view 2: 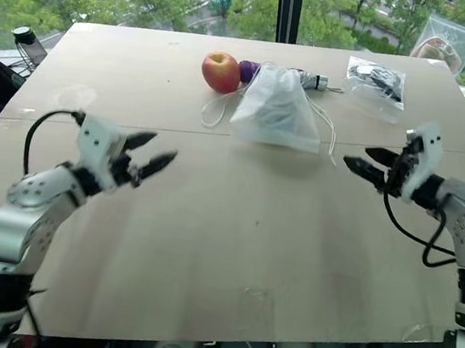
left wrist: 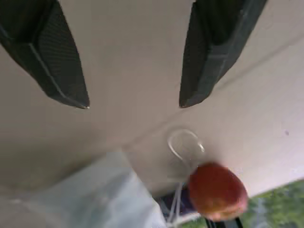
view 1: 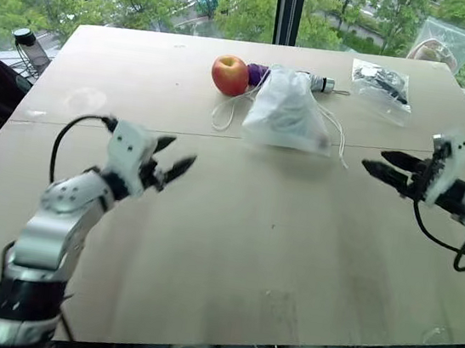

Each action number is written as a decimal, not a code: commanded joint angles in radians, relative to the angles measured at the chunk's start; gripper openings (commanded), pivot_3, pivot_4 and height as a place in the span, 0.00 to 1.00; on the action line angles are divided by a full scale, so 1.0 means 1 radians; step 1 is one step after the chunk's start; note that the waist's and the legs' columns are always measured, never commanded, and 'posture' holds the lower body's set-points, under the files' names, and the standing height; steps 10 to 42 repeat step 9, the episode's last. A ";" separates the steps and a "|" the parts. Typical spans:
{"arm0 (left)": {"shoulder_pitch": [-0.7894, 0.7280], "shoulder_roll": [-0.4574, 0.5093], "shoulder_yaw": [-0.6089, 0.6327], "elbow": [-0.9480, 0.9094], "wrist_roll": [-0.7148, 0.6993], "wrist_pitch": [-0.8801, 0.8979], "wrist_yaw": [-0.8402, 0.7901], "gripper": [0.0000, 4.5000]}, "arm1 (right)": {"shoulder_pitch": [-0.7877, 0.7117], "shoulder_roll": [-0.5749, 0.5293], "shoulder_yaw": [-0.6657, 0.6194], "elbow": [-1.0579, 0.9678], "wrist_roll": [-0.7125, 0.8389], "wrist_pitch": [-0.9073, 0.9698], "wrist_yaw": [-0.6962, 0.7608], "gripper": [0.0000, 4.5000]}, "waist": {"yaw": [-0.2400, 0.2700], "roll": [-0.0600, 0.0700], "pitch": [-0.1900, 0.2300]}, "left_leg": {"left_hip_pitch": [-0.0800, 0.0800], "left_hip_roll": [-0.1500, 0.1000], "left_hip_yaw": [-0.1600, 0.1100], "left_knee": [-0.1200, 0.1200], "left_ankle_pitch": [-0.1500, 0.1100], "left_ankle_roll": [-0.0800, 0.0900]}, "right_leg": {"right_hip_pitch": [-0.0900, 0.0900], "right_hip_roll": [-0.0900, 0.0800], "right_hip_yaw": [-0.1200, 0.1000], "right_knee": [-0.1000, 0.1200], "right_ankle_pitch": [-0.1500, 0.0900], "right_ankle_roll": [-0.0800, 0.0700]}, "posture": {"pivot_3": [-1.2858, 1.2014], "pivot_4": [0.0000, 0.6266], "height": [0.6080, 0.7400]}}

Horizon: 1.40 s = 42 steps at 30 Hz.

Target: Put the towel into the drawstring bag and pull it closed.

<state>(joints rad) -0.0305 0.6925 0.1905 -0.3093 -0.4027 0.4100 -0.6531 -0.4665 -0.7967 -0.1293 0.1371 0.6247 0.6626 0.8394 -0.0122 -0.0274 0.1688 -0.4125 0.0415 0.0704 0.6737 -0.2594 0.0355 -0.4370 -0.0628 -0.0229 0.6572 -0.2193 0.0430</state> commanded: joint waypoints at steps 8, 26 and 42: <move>0.092 -0.008 0.029 -0.072 0.009 0.021 0.005 0.98 | 0.033 0.027 -0.007 0.131 -0.171 -0.356 0.137 1.00 | 0.002 0.000 0.000 | 0.001 0.000 0.000 0.009 0.000 0.000 | 0.005 0.001 -0.001 0.000 0.000 0.000 | 0.52 0.24 1.00; 0.099 -0.011 0.031 -0.080 -0.003 0.025 -0.001 0.98 | 0.037 0.028 0.000 0.144 -0.186 -0.386 0.153 1.00 | 0.002 0.000 0.000 | 0.001 0.000 0.000 0.009 0.000 0.000 | 0.005 0.001 -0.001 0.000 0.000 0.000 | 0.52 0.24 1.00; 0.099 -0.011 0.031 -0.080 -0.003 0.025 -0.001 0.98 | 0.037 0.028 0.000 0.144 -0.186 -0.386 0.153 1.00 | 0.002 0.000 0.000 | 0.001 0.000 0.000 0.009 0.000 0.000 | 0.005 0.001 -0.001 0.000 0.000 0.000 | 0.52 0.24 1.00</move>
